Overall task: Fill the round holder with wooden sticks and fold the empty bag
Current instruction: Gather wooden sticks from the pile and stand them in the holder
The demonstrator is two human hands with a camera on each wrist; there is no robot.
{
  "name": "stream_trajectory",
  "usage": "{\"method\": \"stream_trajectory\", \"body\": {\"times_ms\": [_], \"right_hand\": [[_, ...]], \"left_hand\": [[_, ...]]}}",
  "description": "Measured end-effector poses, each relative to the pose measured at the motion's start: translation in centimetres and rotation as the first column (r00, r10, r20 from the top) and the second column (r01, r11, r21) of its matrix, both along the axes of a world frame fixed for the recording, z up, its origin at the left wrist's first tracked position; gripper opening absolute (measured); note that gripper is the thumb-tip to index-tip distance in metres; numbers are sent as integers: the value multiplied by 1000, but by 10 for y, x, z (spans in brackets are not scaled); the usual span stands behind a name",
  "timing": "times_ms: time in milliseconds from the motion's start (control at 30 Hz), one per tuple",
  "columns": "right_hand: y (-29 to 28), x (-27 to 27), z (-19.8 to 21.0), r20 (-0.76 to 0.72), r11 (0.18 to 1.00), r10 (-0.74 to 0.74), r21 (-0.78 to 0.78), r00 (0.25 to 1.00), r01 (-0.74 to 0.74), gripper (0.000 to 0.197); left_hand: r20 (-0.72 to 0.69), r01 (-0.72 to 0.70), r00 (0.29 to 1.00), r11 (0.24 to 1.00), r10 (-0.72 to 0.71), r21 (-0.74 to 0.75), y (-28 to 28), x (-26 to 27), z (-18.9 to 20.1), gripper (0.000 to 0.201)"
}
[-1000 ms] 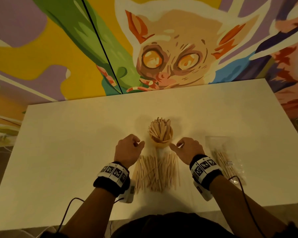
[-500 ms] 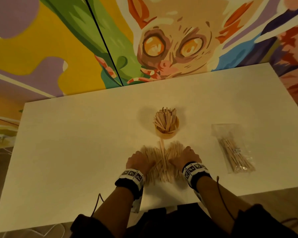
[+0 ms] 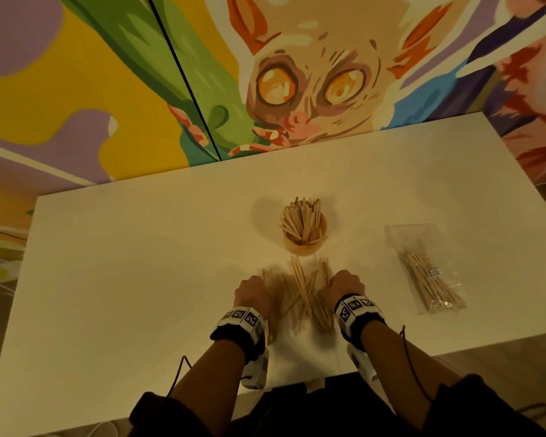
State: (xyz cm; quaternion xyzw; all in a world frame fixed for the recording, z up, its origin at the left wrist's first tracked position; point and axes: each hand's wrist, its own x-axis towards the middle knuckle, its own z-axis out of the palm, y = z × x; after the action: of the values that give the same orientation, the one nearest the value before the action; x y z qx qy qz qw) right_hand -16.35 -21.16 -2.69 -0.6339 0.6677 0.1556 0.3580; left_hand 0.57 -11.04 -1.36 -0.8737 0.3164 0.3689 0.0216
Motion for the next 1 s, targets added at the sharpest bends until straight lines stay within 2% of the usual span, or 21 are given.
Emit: {"method": "stream_trajectory", "body": {"times_ms": [100, 233, 400, 533, 700, 833, 900, 1000], "right_hand": [[-3, -2, 4, 38, 998, -46, 32, 998, 45, 38], [-5, -10, 5, 137, 996, -88, 24, 987, 86, 19], [-10, -31, 6, 320, 980, -198, 35, 927, 198, 12], [-24, -45, 31, 495, 947, -280, 3, 823, 321, 15], [-53, -44, 74, 719, 889, -356, 65, 597, 453, 41], [-80, -21, 106, 830, 834, -360, 83, 425, 545, 39], [-91, -4, 118, 856, 837, -331, 71, 398, 543, 37], [-100, 25, 114, 851, 875, -275, 29, 447, 483, 29]], "left_hand": [[-54, -38, 998, 998, 36, -44, 3, 5, -3, 17], [-147, -123, 984, 979, 100, -161, 8, 15, 4, 26], [-229, -238, 959, 913, 166, -333, 17, 32, 16, 29], [-294, -319, 937, 800, 187, -508, 9, 32, 55, 11], [-322, -336, 935, 660, 148, -672, -23, 27, 99, 4], [-310, -312, 945, 572, 105, -758, -59, 24, 108, 8], [-284, -294, 953, 546, 105, -785, -76, 21, 105, 10], [-235, -263, 964, 540, 122, -799, -97, 14, 98, 8]]}}
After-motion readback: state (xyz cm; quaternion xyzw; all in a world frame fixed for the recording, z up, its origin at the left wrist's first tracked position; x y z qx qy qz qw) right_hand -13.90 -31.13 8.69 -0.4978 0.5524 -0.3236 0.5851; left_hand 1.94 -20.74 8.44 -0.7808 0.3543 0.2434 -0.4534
